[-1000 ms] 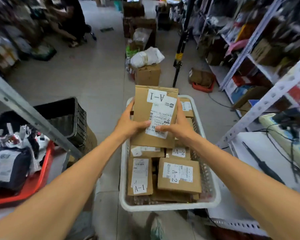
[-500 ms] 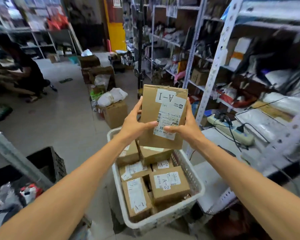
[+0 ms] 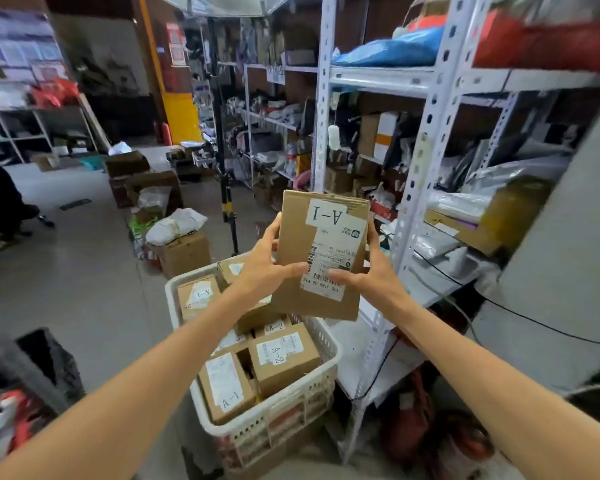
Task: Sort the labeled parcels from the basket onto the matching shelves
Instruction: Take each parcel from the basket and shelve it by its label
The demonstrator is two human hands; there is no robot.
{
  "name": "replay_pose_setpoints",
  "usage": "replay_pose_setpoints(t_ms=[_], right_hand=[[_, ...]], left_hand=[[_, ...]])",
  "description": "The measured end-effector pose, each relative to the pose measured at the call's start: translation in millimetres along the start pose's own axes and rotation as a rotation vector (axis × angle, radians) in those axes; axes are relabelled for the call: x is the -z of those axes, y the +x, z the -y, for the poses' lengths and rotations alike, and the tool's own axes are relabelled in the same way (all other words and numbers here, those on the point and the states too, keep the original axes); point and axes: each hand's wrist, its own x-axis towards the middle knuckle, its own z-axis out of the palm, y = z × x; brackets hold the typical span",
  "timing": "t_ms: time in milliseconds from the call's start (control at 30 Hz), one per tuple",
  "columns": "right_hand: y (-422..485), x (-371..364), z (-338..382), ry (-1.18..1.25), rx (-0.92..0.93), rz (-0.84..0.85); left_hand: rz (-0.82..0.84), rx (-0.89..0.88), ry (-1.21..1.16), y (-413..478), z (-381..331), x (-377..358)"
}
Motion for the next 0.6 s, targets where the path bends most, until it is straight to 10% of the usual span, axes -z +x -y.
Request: replay_pose_setpoints(t_ms=[600], right_hand=[[-228,245,-9,-0.190,-0.177,-0.660]], left_hand=[[0.576,-0.160,-0.289,-48,-137,-285]])
